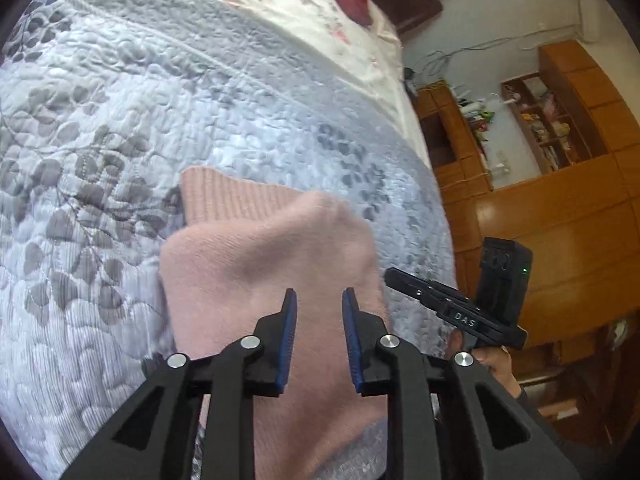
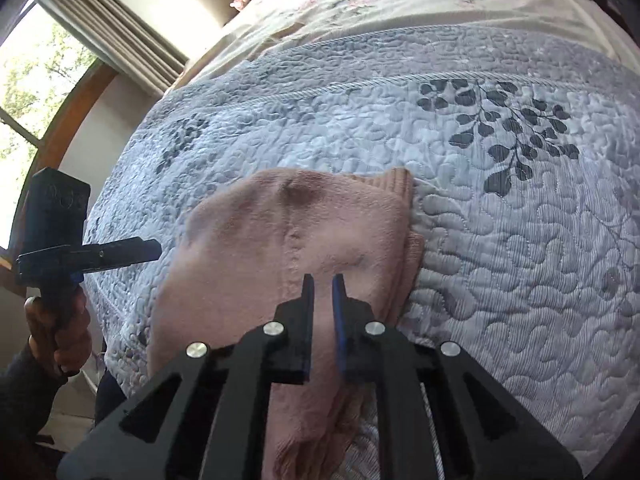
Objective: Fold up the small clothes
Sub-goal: 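Release the folded sweater and pull both grippers back from it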
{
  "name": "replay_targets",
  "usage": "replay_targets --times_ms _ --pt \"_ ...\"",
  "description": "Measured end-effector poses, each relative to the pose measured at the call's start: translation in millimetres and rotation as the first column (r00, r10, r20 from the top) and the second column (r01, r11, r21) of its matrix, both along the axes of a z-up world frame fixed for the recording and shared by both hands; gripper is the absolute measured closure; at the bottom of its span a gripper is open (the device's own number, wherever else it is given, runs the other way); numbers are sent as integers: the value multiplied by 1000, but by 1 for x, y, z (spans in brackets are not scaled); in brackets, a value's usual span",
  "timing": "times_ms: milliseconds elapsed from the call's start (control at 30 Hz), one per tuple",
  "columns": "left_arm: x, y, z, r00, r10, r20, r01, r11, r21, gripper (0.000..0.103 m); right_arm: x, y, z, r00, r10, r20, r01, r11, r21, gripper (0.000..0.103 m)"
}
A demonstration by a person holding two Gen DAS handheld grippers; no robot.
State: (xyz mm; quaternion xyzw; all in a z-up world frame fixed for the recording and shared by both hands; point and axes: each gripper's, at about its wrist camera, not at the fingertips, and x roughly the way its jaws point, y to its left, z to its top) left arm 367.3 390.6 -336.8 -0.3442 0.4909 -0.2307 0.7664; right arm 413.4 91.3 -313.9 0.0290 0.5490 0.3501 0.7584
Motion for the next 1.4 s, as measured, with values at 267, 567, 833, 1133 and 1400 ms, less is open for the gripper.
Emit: replay_targets --times_ms 267,567,833,1133,1400 --pt "-18 -25 -41 996 -35 -85 50 981 189 101 -24 -1 -29 998 48 -34 -52 992 -117 103" --pt "-47 -32 -35 995 -52 -82 72 962 264 95 -55 4 -35 994 105 -25 -108 971 -213 103" --pt "-92 -42 2 998 -68 10 63 964 257 64 -101 -3 -3 995 102 20 -98 984 -146 101" --pt "-119 -52 -26 997 -9 -71 29 953 300 54 -119 -8 -25 999 53 -15 -54 972 -231 101" --pt "-206 -54 61 993 91 75 -116 845 522 18 -197 -45 46 992 -101 74 111 982 -152 19"
